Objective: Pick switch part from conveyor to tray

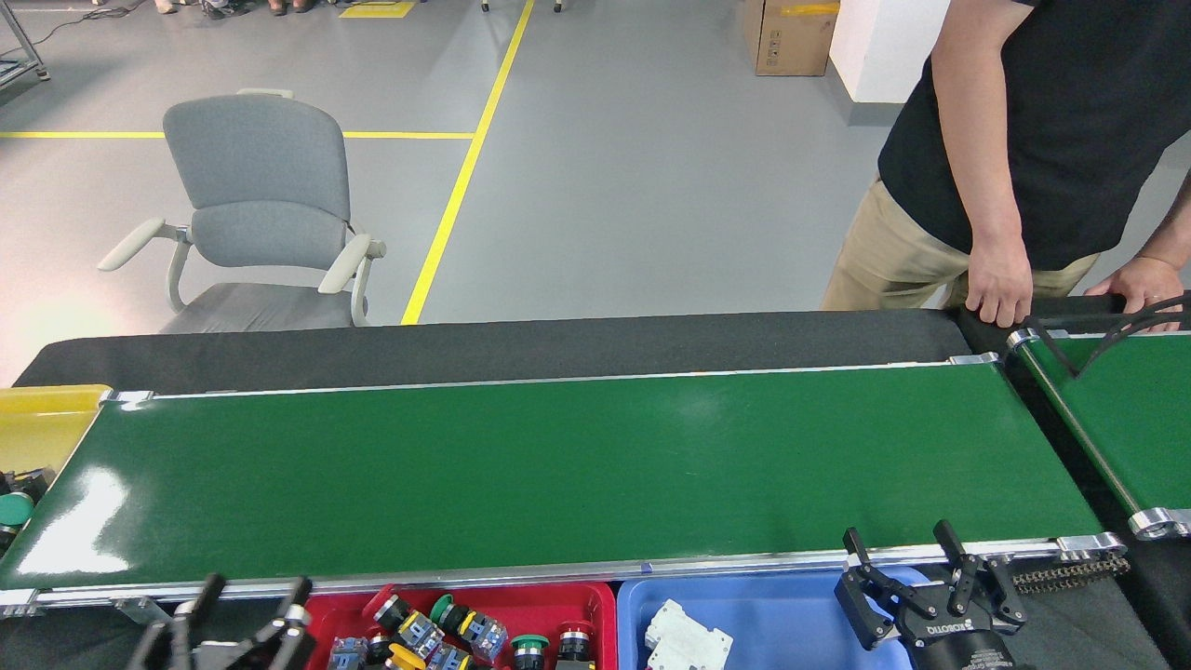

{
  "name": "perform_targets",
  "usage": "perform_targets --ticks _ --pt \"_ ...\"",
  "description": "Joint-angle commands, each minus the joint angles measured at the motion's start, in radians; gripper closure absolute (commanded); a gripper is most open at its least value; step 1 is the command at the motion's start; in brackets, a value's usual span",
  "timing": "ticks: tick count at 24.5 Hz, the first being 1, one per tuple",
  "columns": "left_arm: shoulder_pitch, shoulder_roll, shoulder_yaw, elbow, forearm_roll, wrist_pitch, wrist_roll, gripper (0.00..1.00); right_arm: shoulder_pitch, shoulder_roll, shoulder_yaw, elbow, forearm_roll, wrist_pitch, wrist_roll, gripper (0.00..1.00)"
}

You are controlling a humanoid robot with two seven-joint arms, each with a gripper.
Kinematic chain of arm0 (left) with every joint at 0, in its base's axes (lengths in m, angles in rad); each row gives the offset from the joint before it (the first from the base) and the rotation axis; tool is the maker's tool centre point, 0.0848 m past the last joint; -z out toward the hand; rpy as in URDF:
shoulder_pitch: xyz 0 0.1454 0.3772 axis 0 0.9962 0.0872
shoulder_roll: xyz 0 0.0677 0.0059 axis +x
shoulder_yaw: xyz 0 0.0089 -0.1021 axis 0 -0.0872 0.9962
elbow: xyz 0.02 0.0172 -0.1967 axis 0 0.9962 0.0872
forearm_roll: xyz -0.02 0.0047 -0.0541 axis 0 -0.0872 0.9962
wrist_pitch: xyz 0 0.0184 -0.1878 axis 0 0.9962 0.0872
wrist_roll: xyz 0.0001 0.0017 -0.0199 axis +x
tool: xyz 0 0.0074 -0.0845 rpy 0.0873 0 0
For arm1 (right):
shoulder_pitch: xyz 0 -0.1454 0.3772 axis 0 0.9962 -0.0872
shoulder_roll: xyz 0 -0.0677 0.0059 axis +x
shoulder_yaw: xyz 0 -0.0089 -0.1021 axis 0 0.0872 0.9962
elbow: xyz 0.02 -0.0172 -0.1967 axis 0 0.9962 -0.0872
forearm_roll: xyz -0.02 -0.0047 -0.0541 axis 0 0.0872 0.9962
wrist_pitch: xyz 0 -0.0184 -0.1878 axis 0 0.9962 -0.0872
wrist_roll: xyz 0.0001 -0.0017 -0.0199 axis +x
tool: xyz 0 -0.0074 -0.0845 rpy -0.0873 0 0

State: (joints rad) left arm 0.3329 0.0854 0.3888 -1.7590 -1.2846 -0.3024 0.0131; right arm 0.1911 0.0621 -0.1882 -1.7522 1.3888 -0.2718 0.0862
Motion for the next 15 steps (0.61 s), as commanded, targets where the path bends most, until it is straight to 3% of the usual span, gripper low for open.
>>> perform_targets --ticks 1,4,15 --pt "0.017 0.016 0.055 -0.002 -0.050 0.045 0.044 0.01 -0.005 -0.004 -0.005 -0.016 -0.004 0.003 -0.009 0.01" --pt "0.043 0.033 0.058 0.009 -0.117 0.042 0.068 0.00 -0.004 -0.002 -0.005 -0.016 -0.004 0.003 -0.009 0.01" --pt "0.081 0.031 0.051 -0.001 -0.067 -0.069 0.056 0.00 0.010 -0.004 -0.005 -0.016 -0.004 0.008 -0.009 0.01"
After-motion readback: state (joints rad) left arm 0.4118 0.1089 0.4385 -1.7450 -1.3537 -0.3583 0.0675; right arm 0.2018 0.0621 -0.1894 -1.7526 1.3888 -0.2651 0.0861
